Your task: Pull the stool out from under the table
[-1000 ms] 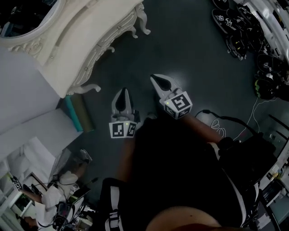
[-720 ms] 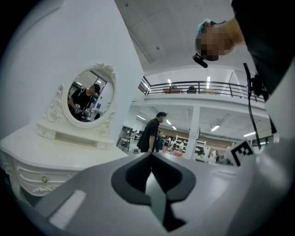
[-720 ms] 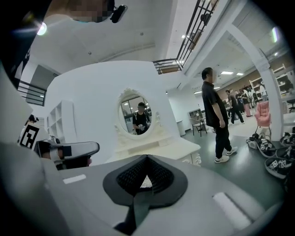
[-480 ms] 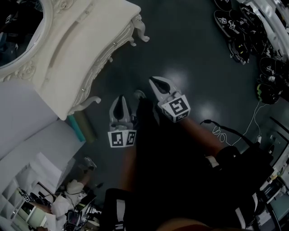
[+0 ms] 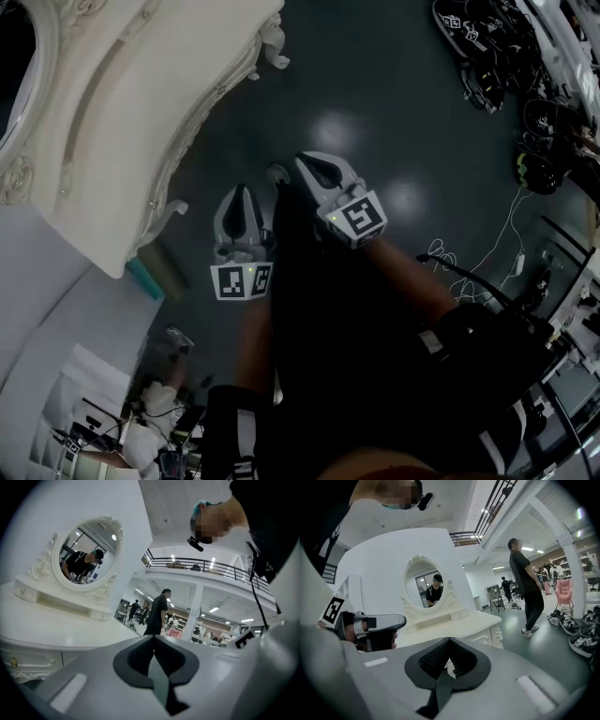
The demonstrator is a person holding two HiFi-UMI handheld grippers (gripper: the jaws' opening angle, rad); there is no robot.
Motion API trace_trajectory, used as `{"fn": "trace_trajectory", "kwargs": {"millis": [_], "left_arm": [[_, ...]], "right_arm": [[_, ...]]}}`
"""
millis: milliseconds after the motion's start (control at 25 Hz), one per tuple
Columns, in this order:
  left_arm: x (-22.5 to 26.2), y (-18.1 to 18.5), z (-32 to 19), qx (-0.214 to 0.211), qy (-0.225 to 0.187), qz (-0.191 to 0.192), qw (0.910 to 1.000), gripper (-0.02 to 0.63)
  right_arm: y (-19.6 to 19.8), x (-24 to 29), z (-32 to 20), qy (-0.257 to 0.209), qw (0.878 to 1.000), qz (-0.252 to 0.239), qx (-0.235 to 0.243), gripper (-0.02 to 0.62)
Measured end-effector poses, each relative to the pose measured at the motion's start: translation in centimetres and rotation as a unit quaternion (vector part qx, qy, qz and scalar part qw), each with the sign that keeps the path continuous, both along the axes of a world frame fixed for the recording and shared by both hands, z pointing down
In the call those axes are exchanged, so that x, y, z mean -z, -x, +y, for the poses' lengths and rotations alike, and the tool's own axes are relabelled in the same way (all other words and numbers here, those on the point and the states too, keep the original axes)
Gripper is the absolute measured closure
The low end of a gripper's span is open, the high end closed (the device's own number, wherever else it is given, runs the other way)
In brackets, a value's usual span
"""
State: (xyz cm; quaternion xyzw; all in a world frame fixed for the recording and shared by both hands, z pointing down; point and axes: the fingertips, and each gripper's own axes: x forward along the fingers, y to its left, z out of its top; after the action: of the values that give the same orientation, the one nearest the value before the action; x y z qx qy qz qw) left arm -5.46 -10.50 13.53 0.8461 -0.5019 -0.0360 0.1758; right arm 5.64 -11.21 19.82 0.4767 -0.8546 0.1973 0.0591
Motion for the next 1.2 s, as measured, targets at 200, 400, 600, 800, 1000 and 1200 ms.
{"fn": "trace_trajectory", "kwargs": {"millis": [200,400,600,800,1000,1200], "left_arm": [[-3.4,-0.1,-2.9,0.001,-0.005,0.012,0.9999,0.598],[-8.9,-0.1,-2.8,0.008,-0.009,0.022,0.9997,0.598],[-16.5,-0.8,-4.7,0.013,-0.008,0.017,0.9997,0.598],[-22.6,0.6,-6.2,0.020,-0.008,0.020,0.9996,0.598],[-29.6,1.3,-7.9,0.012,-0.012,0.018,0.9997,0.598],[-35.8,3.3,-9.3,0.030,-0.027,0.018,0.9990,0.598]], "right_arm": [[0.9,-4.0,-3.0,-0.003,1.000,0.000,-0.004,0.597],[1.0,-10.3,-4.2,-0.015,1.000,0.001,-0.004,0.595],[-0.7,-18.8,-6.8,-0.013,1.000,0.007,-0.014,0.595],[-0.6,-26.1,-8.8,-0.013,1.000,0.006,-0.023,0.595],[0.1,-32.5,-11.6,-0.022,0.999,-0.011,-0.023,0.595],[1.4,-38.2,-13.9,-0.036,0.999,-0.014,-0.015,0.589]]}}
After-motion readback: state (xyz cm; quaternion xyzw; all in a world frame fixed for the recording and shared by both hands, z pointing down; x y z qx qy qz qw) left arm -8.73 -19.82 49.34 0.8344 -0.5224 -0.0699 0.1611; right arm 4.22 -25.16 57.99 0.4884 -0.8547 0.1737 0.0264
